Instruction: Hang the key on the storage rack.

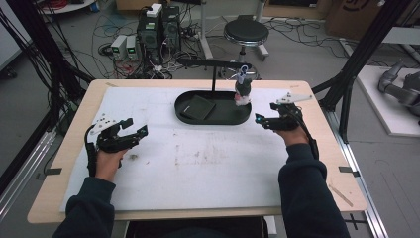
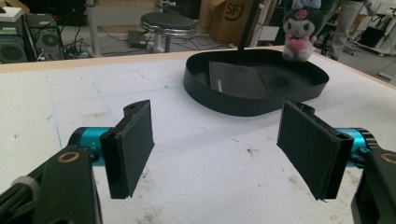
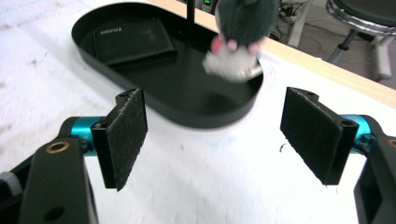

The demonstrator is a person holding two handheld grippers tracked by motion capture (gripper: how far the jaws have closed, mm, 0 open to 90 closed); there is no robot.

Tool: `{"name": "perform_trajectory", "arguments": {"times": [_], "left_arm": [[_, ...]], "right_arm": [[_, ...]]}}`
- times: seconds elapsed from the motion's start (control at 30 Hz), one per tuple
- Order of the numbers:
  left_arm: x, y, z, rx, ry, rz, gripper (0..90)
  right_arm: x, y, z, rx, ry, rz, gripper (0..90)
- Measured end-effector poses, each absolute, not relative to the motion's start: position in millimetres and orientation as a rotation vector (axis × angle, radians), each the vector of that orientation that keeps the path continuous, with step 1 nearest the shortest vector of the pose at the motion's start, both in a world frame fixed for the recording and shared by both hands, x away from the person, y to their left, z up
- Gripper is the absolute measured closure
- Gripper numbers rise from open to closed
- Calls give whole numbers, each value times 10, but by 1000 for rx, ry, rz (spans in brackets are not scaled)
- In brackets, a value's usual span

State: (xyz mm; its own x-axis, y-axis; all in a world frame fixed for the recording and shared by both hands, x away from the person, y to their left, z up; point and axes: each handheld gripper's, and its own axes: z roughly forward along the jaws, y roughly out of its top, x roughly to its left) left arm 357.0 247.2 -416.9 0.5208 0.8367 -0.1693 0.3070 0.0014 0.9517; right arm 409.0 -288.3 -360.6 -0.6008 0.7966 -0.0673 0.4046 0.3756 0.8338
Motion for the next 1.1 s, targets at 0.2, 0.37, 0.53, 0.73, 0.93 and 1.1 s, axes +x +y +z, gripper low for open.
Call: {"name": "perform_trajectory", "arguments": {"times": [0.2,0.37,0.53,0.73,0.93,1.1], "left_arm": [[3561,2463,-4163,1578,1008,560,267],[3550,2461,-4158,1583,1005,561,267],[3536,2440,-4150,1583,996,565,266],[3524,2432,-4146,1594,989,569,267],[3528,2430,-4153,1599,990,569,267],[3530,2428,-4157,1601,991,570,266]], "right_arm": [[3764,-3005,-3803,1047,2127,1129,219],[3567,-3070,-3907,1064,2085,1137,215],[3465,-3103,-3982,1074,2067,1130,213],[3433,-3126,-3972,1069,2055,1104,212],[3438,-3130,-3999,1066,2065,1086,212],[3443,-3131,-4020,1062,2071,1067,213]]}}
